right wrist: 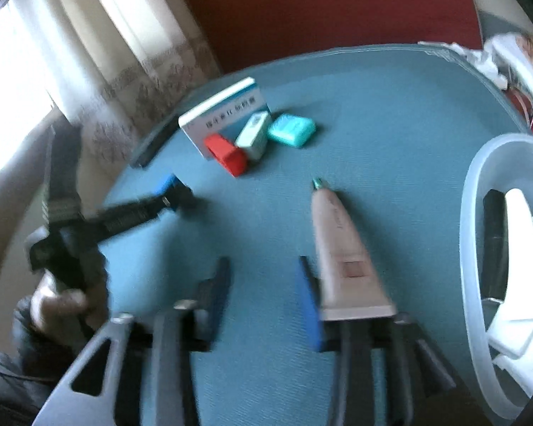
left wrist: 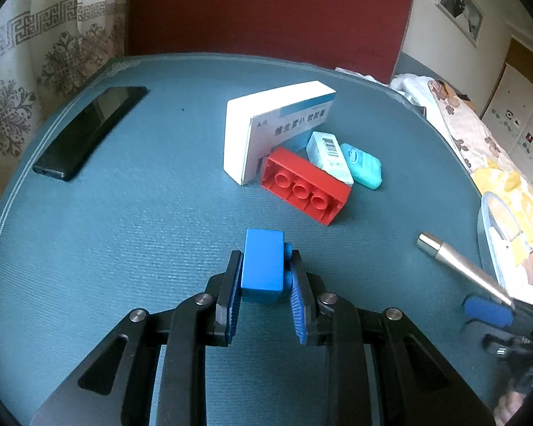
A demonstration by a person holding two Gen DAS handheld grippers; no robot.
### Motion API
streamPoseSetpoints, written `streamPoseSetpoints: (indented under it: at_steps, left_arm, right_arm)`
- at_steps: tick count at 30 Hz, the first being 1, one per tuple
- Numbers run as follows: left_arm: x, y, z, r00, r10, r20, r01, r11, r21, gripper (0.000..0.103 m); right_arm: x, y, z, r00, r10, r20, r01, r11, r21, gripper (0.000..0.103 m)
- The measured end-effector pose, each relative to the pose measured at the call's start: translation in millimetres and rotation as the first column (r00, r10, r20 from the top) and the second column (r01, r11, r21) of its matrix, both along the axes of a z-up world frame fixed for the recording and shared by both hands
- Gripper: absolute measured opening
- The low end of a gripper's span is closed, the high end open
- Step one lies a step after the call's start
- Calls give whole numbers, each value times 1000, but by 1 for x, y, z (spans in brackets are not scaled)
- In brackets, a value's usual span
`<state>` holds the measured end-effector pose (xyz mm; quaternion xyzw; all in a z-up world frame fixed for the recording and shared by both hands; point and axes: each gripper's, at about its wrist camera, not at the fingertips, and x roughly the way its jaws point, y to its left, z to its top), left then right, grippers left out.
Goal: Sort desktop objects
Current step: 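Lift the blue block with the left gripper while the right carries the beige tube toward the basin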
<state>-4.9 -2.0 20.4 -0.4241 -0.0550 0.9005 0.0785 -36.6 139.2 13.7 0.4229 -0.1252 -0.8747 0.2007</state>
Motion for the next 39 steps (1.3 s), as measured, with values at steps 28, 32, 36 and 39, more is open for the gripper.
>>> streamPoseSetpoints:
  at_steps: [28, 32, 36, 39]
  left_arm:
    - [7, 13, -3, 998, -55, 2, 55, 998, -4, 27]
    - [8, 18, -2, 998, -64, 3, 64, 998, -8, 27]
    - [10, 23, 1, 997, -77, 0, 77, 997, -14, 27]
    - [13, 28, 4, 996, -86, -3, 86, 996, -21, 27]
  right_arm:
    - [-41, -14, -18, 991, -98, -90, 124, 930, 347, 30]
    - [-40, -20, -19, 992, -84, -95, 112, 928, 356, 26]
    - [-33, -10, -13, 994, -83, -67, 97, 963, 250, 23]
    - [-28, 2, -6, 995, -86, -51, 93, 985, 146, 23]
